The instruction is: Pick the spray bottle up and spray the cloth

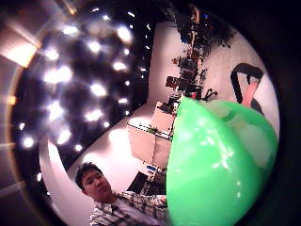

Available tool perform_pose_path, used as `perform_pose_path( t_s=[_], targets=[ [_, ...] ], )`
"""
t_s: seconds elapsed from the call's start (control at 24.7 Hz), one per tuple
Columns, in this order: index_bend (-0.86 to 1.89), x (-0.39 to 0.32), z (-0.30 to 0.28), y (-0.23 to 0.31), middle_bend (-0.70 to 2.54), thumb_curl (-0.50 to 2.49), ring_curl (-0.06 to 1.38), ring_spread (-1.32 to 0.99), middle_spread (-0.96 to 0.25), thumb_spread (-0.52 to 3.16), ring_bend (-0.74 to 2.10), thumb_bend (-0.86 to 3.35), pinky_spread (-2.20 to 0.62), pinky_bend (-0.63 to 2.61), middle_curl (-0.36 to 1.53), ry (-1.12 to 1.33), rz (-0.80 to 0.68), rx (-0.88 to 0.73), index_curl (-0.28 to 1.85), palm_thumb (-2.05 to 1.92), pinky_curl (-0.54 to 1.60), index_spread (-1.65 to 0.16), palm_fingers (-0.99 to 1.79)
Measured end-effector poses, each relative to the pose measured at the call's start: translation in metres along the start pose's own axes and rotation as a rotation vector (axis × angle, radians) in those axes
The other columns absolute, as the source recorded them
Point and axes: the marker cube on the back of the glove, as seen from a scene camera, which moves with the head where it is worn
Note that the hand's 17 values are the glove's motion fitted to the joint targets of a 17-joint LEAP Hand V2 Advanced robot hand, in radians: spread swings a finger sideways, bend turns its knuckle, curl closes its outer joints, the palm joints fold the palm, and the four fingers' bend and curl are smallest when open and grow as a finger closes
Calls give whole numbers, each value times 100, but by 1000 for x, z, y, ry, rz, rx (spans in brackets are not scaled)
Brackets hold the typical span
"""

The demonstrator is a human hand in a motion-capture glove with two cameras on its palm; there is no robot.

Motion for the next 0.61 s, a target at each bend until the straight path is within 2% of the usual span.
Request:
perform_pose_path(
  t_s=[0.41,0.61],
  targets=[
    [34,3,-5,6,53,80,46,-20,-14,14,47,-3,-15,40,49,-24,15,-76,56,106,39,-24,124],
    [21,15,-10,21,41,78,45,-18,-13,29,44,-4,-6,36,45,-45,44,-144,52,104,39,-25,91]
  ],
)
